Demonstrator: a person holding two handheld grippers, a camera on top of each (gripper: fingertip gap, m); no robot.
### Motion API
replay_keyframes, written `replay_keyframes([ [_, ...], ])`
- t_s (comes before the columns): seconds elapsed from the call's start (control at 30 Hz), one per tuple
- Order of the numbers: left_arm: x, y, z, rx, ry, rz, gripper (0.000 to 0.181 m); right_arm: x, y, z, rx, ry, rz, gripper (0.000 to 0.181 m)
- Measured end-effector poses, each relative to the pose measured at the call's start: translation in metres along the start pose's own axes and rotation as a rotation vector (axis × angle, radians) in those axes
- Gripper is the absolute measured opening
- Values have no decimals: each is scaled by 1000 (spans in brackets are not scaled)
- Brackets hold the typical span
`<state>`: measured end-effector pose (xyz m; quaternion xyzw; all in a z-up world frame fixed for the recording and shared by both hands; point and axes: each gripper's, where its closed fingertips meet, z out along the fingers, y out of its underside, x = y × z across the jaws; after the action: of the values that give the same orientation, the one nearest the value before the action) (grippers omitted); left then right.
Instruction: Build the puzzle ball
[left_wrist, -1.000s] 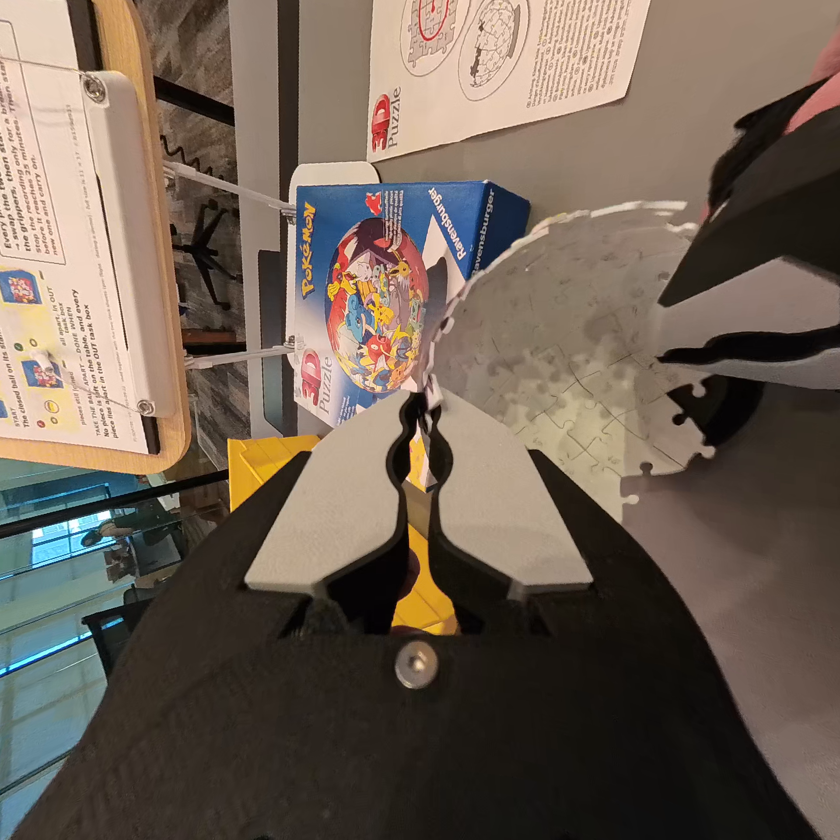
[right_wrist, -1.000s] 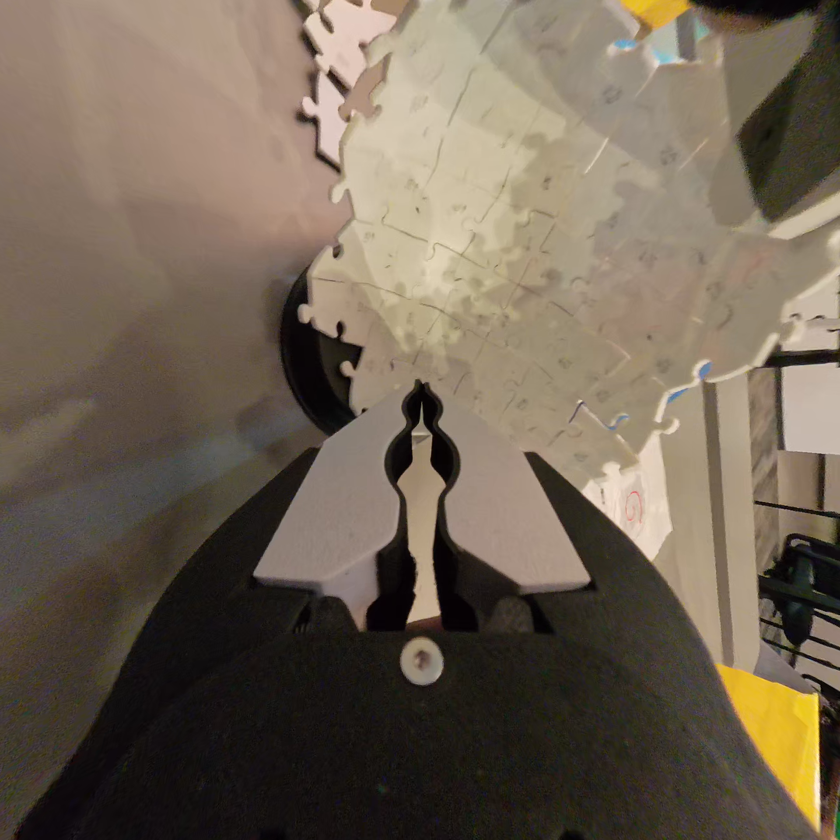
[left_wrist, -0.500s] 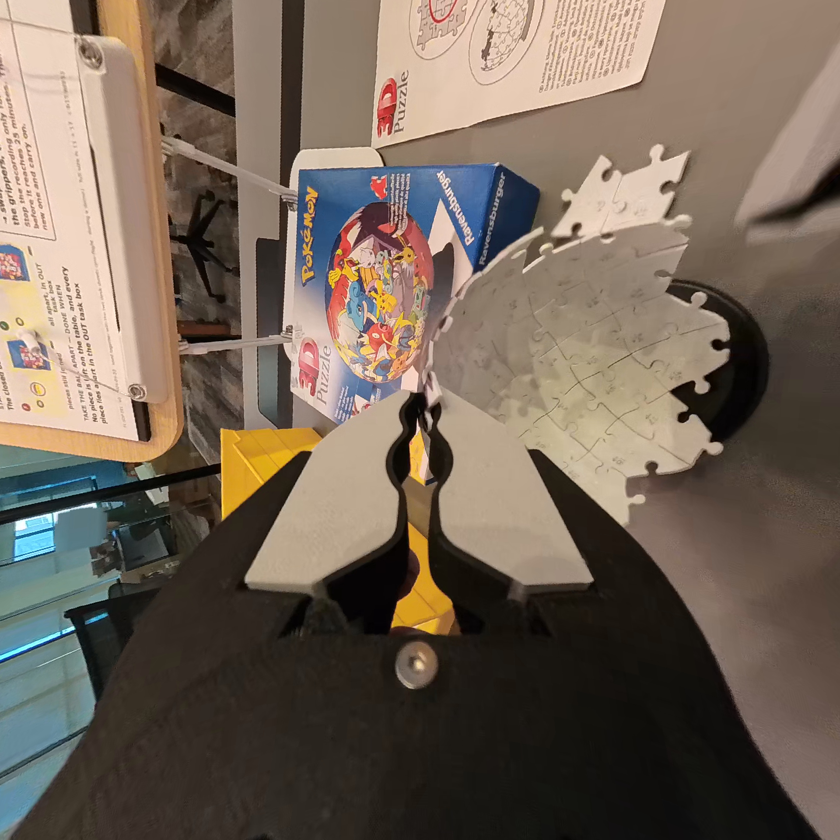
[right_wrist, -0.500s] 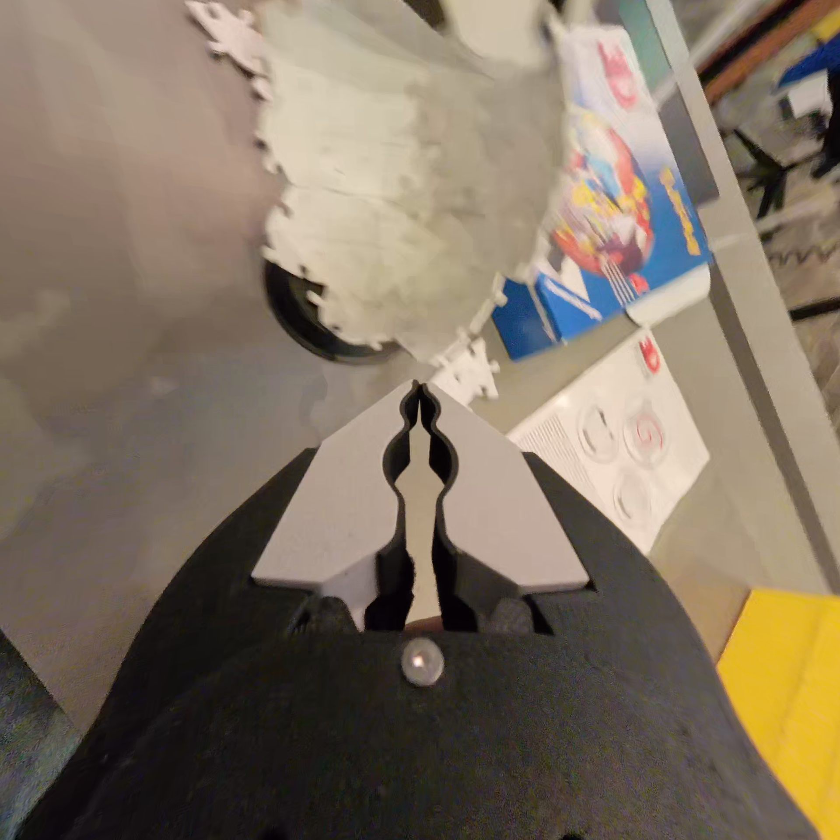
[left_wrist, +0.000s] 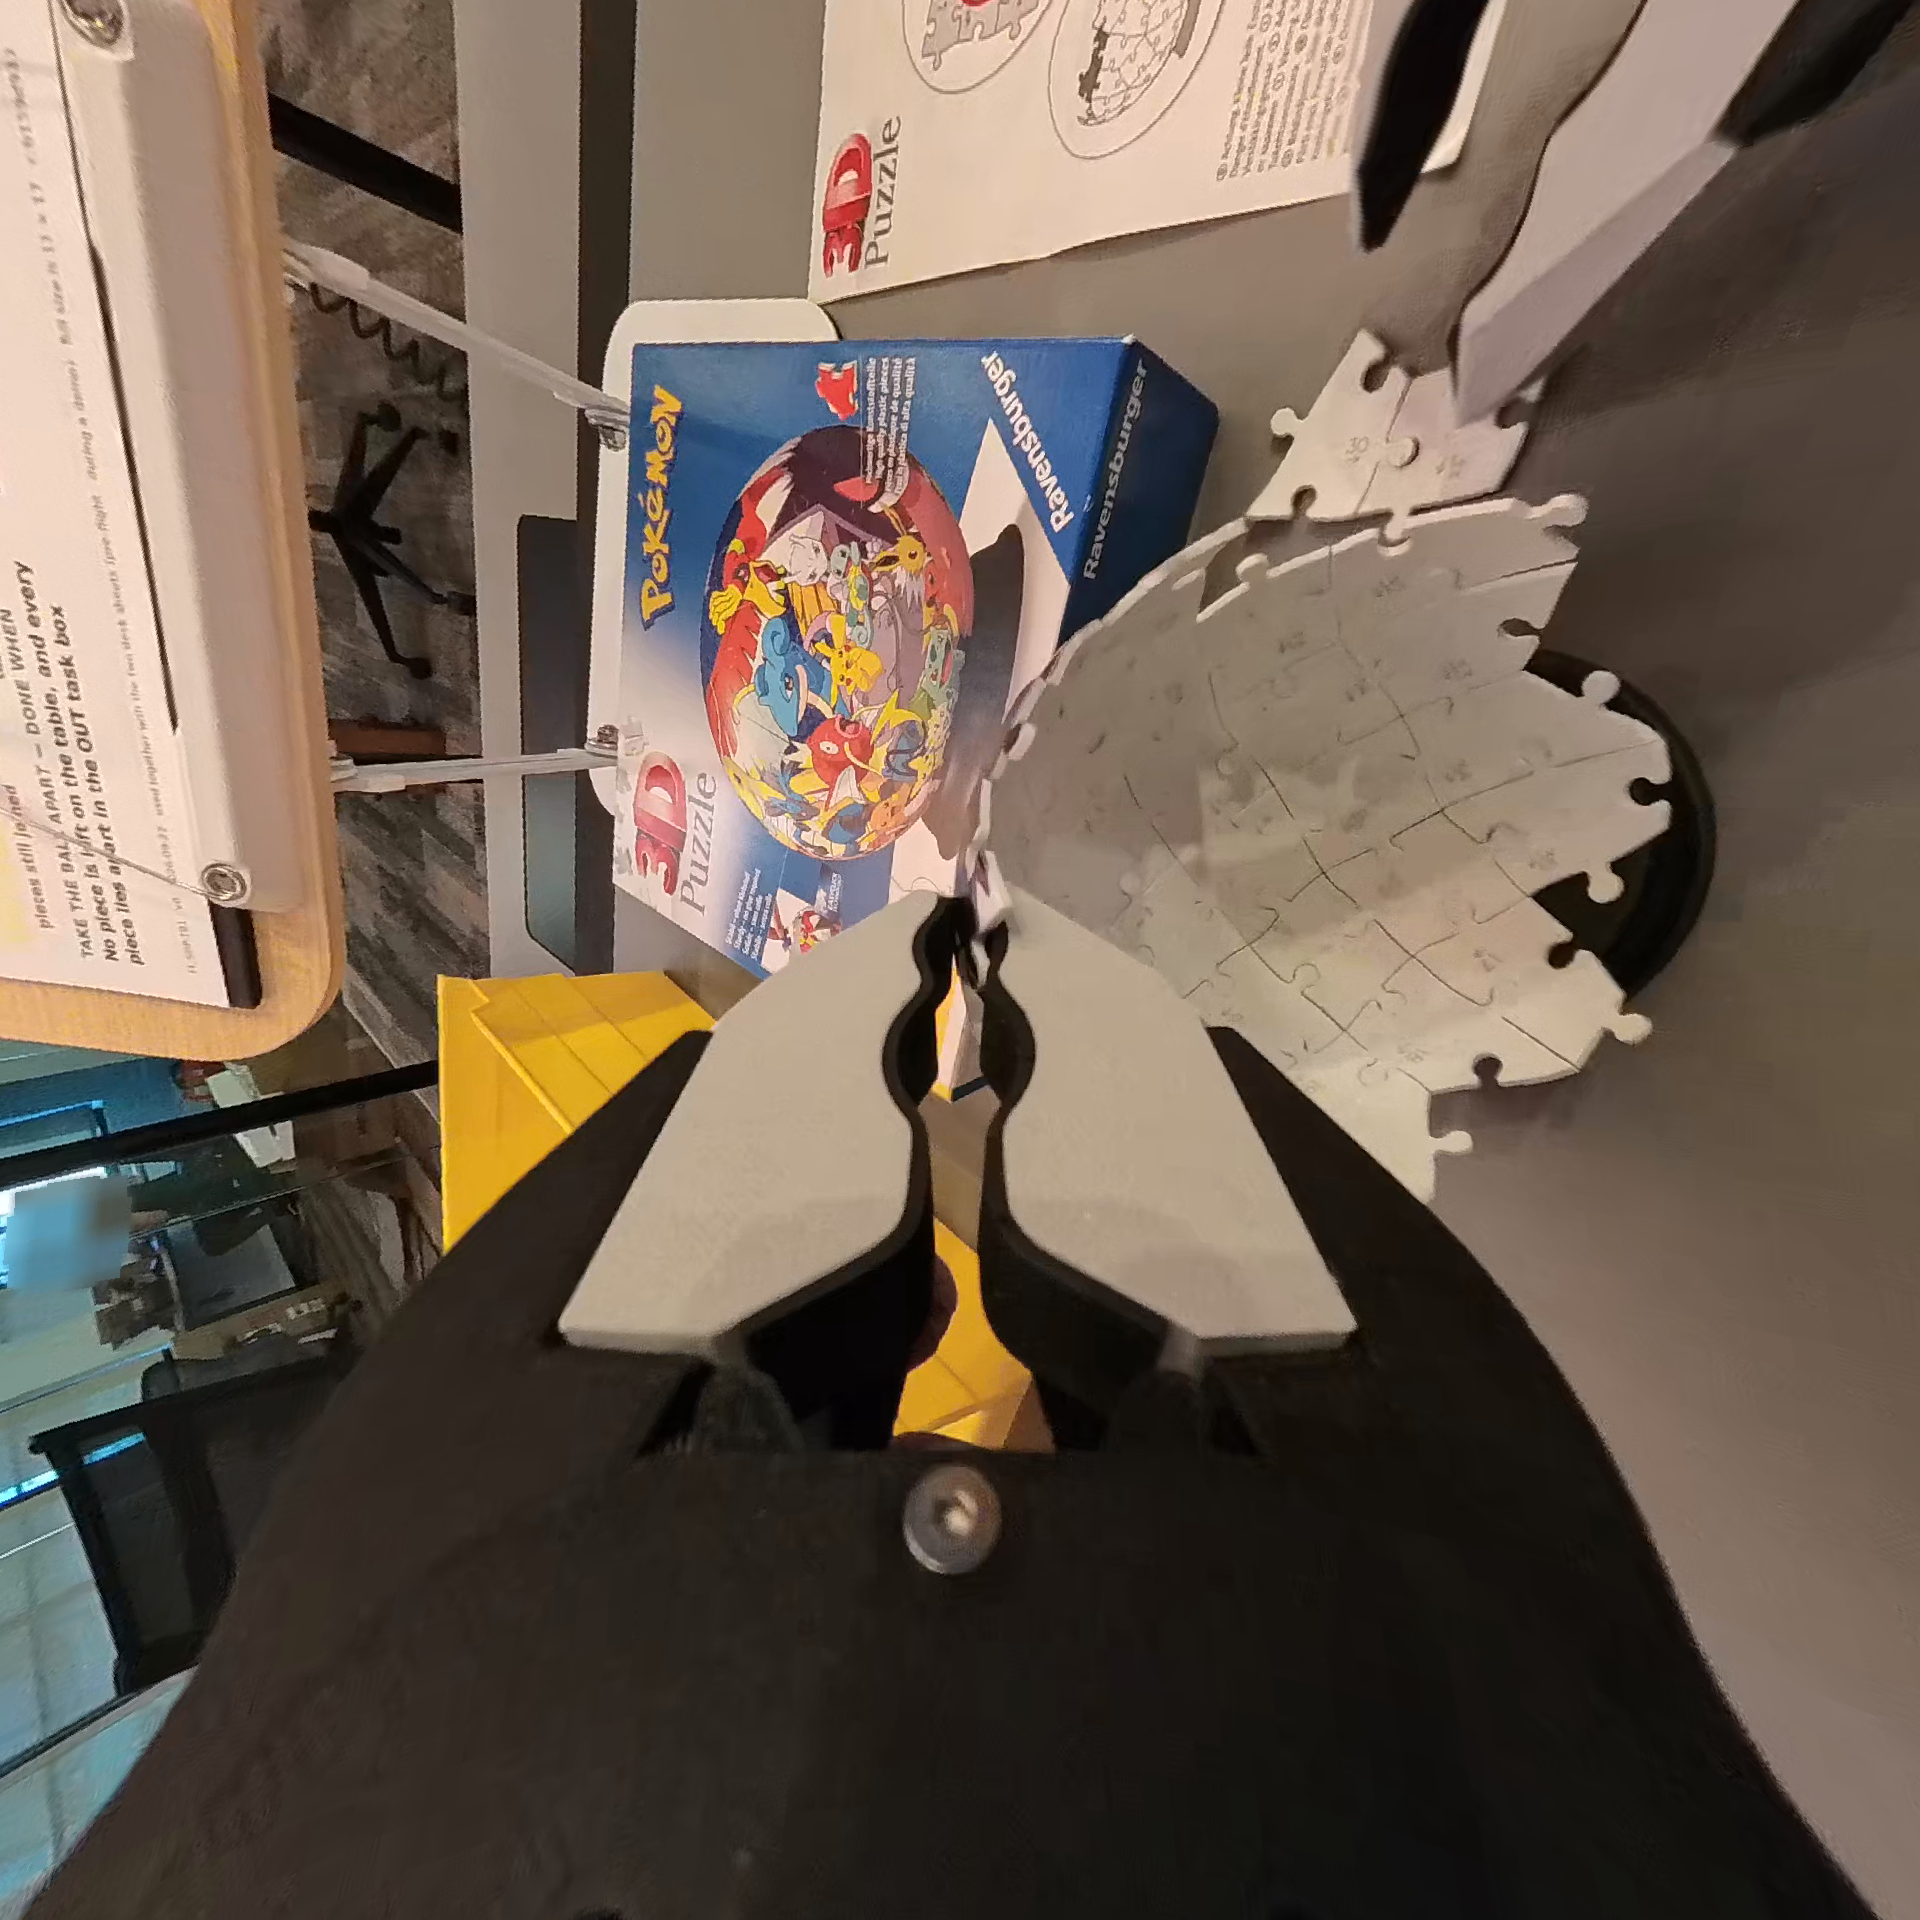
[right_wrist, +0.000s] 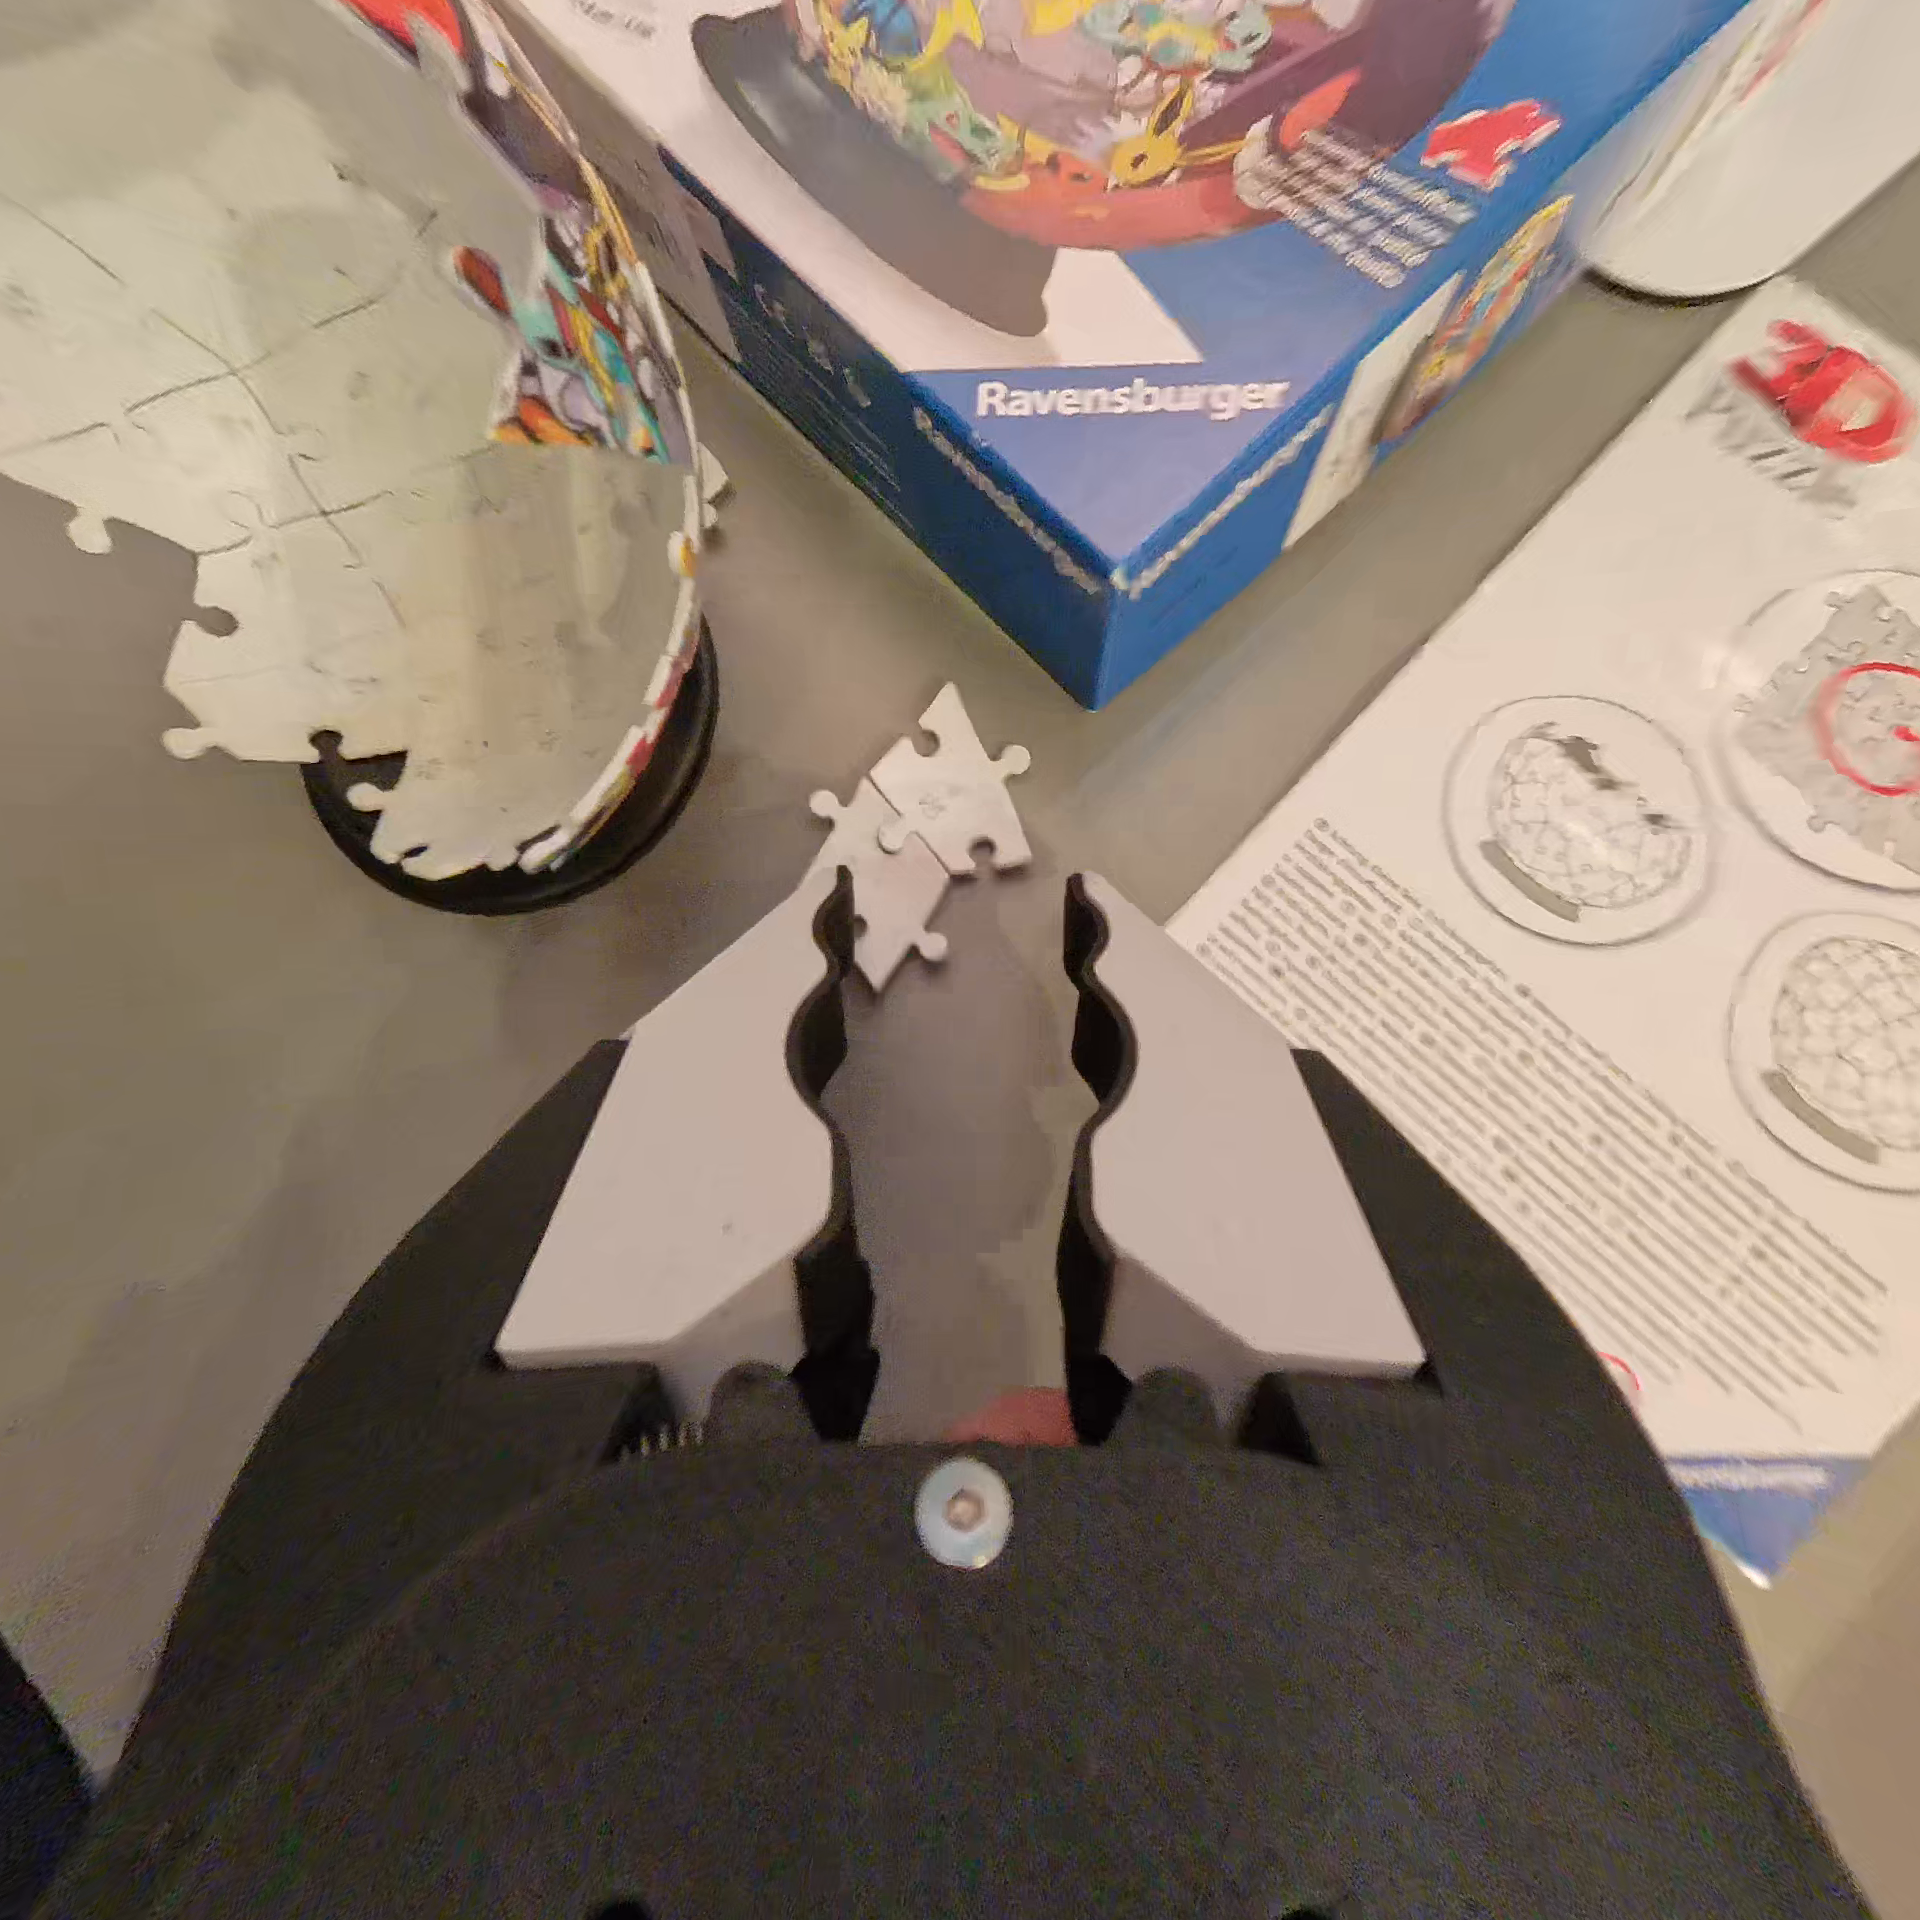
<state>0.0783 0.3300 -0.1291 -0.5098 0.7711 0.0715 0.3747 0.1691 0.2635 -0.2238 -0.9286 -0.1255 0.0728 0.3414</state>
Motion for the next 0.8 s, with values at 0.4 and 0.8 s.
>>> replay_keyframes([
  [0.4, 0, 1, 0, 24, 19, -4, 2, -7, -6, 15, 18, 1, -24, 17],
  [0.8, 4, 1, -3, 42, 11, 4, 3, -9, -5, 8, 58, -62, 47, 4],
])
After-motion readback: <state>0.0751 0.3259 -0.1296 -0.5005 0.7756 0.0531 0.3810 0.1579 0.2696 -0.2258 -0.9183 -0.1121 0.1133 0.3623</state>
